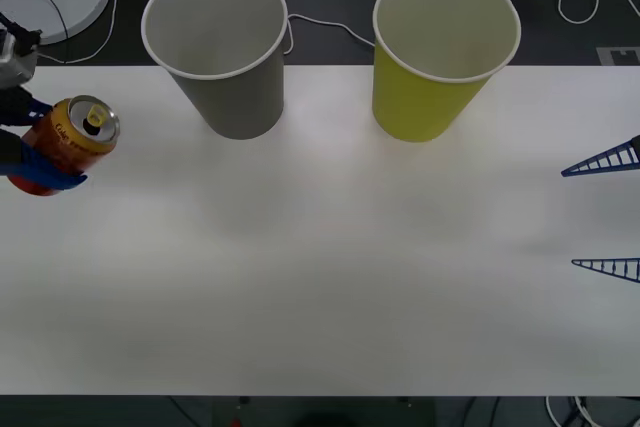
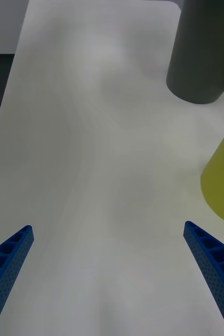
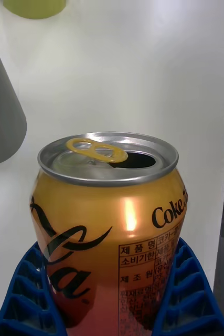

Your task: Put the can into the green bin and the plastic bottle into the gray bin

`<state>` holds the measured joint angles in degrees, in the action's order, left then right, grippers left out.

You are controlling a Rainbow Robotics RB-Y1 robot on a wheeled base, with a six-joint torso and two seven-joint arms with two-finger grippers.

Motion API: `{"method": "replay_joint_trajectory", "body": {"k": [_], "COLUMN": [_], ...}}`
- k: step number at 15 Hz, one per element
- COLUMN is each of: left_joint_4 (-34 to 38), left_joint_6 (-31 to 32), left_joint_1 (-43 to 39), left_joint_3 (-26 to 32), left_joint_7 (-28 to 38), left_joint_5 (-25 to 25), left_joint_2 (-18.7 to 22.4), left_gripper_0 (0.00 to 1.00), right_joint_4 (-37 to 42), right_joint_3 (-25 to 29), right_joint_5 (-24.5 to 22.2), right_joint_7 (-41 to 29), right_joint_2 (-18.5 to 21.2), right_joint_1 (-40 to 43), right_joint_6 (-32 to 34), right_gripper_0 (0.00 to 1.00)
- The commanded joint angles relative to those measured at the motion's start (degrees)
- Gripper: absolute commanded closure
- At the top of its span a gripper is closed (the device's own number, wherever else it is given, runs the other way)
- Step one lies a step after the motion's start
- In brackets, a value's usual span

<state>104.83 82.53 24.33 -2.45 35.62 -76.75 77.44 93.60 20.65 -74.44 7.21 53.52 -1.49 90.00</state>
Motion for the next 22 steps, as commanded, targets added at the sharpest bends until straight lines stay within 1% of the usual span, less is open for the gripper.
{"method": "replay_joint_trajectory", "body": {"k": [1,3,4,7,9,11,12,14,15,17,19,22], "left_joint_4": [2.2,2.8,3.0,2.2,0.1,-4.9,-7.0,-14.0,-16.8,-24.2,-31.6,-42.7], "left_joint_6": [2.4,3.6,3.5,3.2,2.5,2.5,2.1,-0.7,-1.8,-3.9,-4.5,-4.6], "left_joint_1": [4.8,9.1,12.4,26.6,35.4,44.7,47.9,57.6,60.7,66.9,70.8,75.5], "left_joint_3": [0.1,-0.5,-2.7,-13.8,-20.4,-27.6,-30.5,-39.5,-42.5,-48.1,-50.3,-51.6], "left_joint_7": [8.6,15.7,19.1,28.0,33.9,35.5,35.6,36.8,37.1,37.2,37.2,37.0], "left_joint_5": [0.3,0.4,0.1,-0.2,0.2,-0.1,-0.1,0.3,0.3,0.5,0.5,-2.0], "left_joint_2": [-1.1,-3.1,-3.4,-3.6,-5.3,-8.5,-9.8,-13.4,-14.9,-19.4,-24.4,-31.8], "left_gripper_0": [1.0,1.0,1.0,1.0,1.0,1.0,1.0,1.0,1.0,1.0,1.0,1.0], "right_joint_4": [0.0,0.0,0.0,0.0,0.0,0.0,0.0,0.0,0.0,0.0,0.0,0.0], "right_joint_3": [0.0,0.0,0.0,0.0,0.0,0.0,0.0,0.0,0.0,0.0,0.0,0.0], "right_joint_5": [0.0,0.0,0.0,0.0,0.0,0.0,0.0,0.0,0.0,0.0,0.0,0.0], "right_joint_7": [0.0,0.0,0.0,0.0,0.0,0.0,0.0,0.0,0.0,0.0,0.0,0.0], "right_joint_2": [0.0,0.0,0.0,0.0,0.0,0.0,0.0,0.0,0.0,0.0,0.0,0.0], "right_joint_1": [0.0,0.0,0.0,0.0,0.0,0.0,0.0,0.0,0.0,0.0,0.0,0.0], "right_joint_6": [0.0,0.0,0.0,0.0,0.0,0.0,0.0,0.0,0.0,0.0,0.0,0.0], "right_gripper_0": [0.0,0.0,0.0,0.0,0.0,0.0,0.0,0.0,0.0,0.0,0.0,0.0]}}
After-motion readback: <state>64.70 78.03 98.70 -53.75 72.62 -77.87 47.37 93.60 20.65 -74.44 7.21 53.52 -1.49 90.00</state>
